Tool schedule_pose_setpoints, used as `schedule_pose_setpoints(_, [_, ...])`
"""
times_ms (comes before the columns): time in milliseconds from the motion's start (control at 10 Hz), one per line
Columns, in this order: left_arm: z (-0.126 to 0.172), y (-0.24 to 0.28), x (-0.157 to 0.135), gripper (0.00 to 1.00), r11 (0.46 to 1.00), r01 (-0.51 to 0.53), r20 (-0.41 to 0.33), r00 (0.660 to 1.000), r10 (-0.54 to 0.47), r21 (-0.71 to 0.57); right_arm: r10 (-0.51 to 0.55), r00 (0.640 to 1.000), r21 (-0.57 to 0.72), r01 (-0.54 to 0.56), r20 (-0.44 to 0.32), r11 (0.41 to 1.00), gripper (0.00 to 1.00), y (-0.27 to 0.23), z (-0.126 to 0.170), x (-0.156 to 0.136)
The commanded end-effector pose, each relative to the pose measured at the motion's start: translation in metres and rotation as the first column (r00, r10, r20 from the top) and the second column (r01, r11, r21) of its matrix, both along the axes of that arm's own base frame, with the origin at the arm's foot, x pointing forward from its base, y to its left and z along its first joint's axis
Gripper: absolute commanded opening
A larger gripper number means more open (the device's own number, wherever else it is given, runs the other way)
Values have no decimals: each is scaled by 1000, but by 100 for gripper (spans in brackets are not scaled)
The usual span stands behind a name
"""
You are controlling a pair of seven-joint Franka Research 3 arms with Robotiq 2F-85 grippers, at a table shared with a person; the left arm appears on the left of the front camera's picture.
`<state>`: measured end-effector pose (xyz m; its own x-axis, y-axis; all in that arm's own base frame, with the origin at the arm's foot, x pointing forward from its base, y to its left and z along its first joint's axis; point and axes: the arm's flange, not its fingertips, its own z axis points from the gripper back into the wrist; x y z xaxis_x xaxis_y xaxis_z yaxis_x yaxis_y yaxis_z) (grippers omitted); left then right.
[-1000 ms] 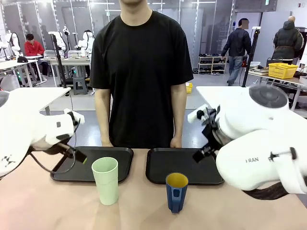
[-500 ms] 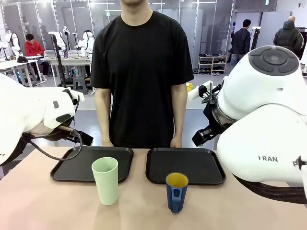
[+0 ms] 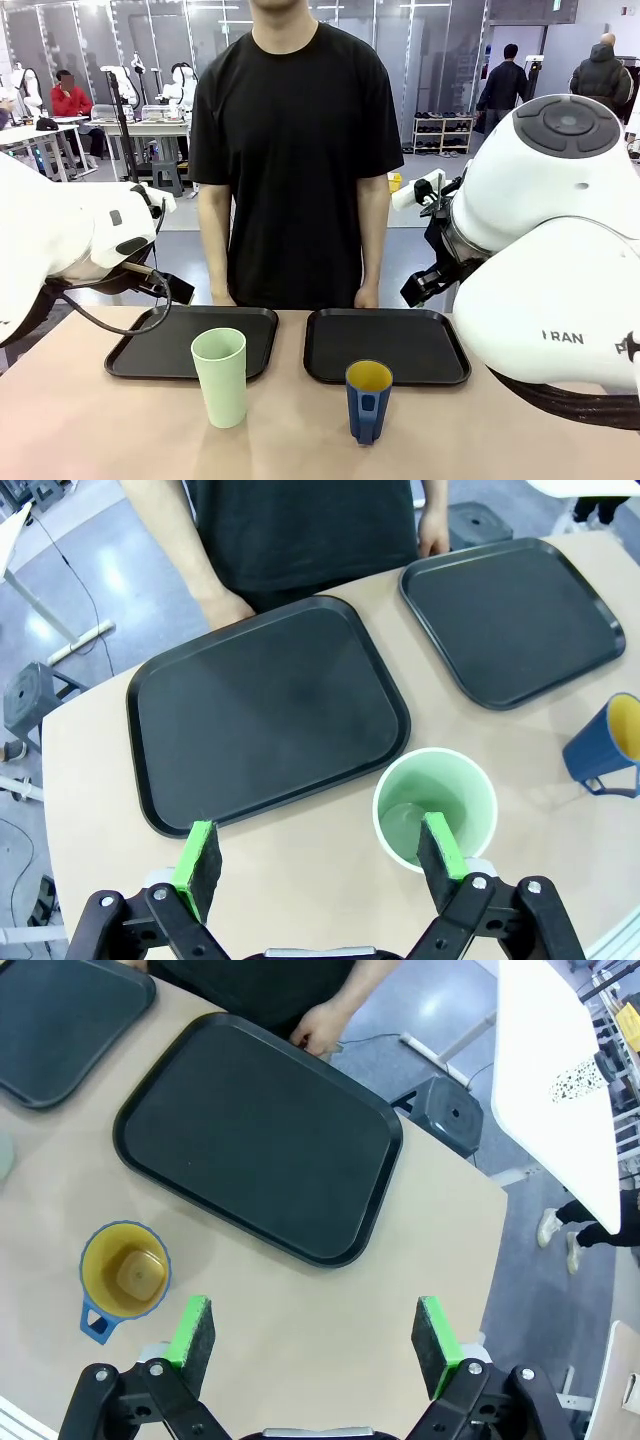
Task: Sort and store the cups by type.
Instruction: Pick up the Reusable plastic cup.
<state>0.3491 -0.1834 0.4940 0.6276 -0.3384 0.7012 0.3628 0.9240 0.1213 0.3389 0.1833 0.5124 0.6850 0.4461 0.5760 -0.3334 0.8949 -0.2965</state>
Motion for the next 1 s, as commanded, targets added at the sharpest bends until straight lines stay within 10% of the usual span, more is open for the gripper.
schedule_pose_setpoints(0, [0,0,0,100,1000,0,0,1000,0,0,-2,999,-43,0,-45,999,100,-9,-9,24])
schedule_pose_setpoints(900, [-62,176,147,100,967,-226,-204,959,199,-121,-165,954,35,180,-251,983,100,-119,-77,167])
